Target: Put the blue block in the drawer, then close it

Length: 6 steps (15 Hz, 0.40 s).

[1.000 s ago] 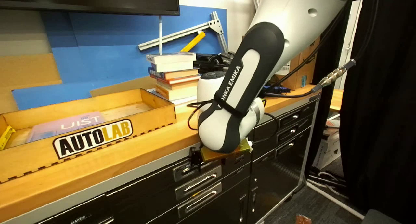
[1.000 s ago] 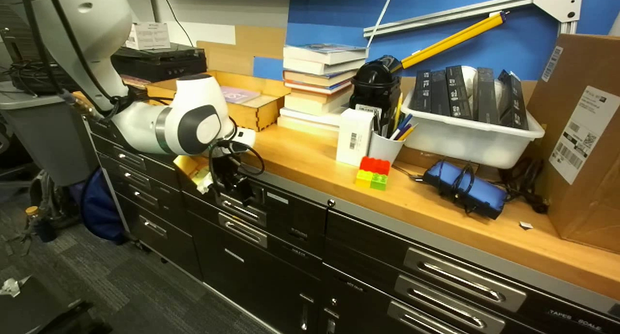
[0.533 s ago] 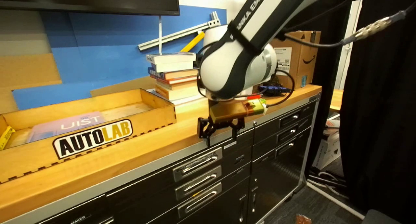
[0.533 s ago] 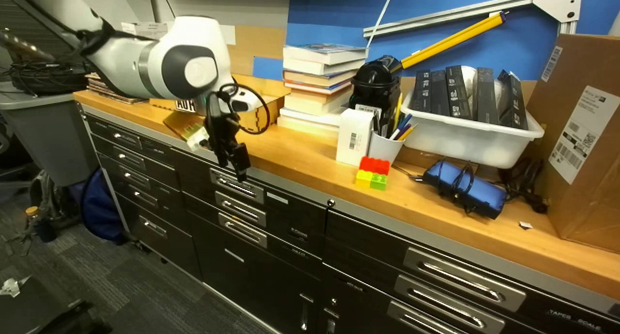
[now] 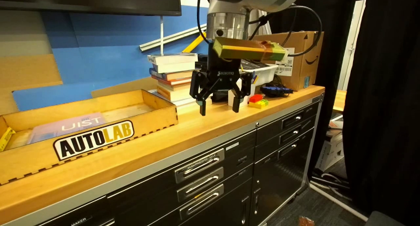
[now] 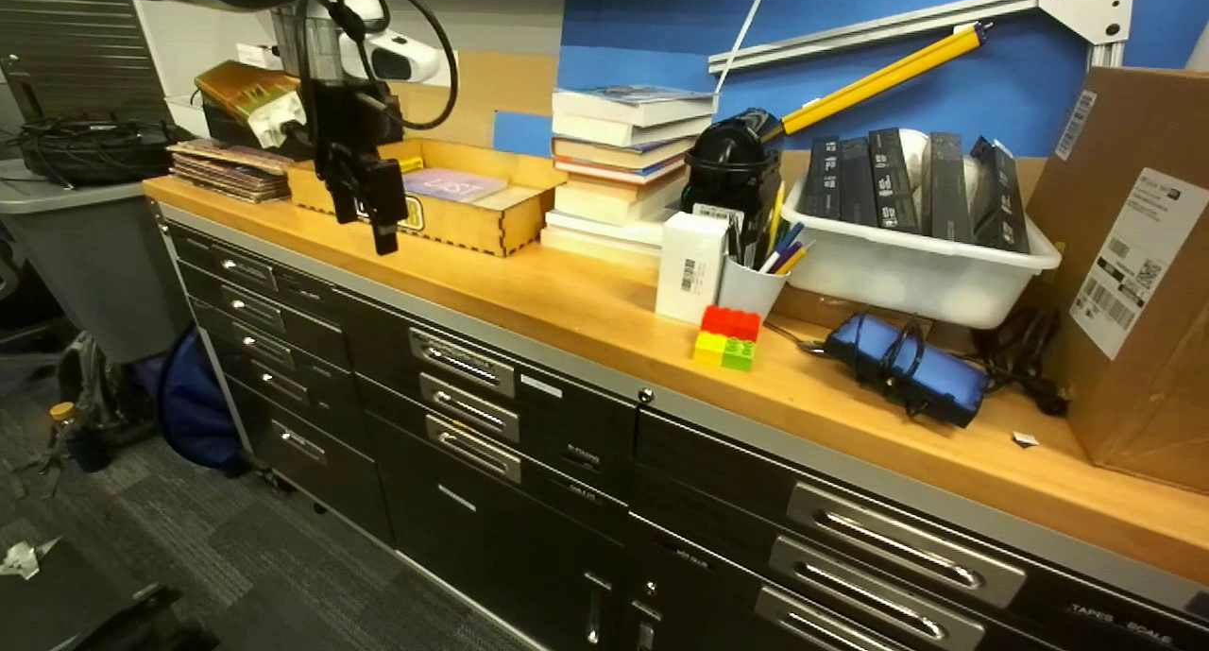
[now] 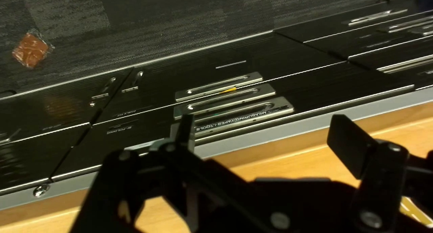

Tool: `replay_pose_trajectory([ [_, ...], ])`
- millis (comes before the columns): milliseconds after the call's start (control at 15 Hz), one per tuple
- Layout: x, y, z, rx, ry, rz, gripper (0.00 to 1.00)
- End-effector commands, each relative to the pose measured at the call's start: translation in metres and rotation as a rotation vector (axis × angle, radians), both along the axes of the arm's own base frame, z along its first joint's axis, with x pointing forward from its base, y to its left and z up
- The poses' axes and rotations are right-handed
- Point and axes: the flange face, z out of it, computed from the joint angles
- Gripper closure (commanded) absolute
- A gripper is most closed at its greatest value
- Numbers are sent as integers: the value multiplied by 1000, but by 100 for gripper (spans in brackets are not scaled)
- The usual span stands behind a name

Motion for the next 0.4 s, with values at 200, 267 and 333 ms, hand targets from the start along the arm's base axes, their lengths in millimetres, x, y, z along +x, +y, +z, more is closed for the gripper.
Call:
replay_pose_trajectory([
  [200,1,-2,-5,-2,14,4,0],
  [267,1,-2,-6,-2,15,4,0],
  [333,1,-2,-6,-2,15,4,0],
])
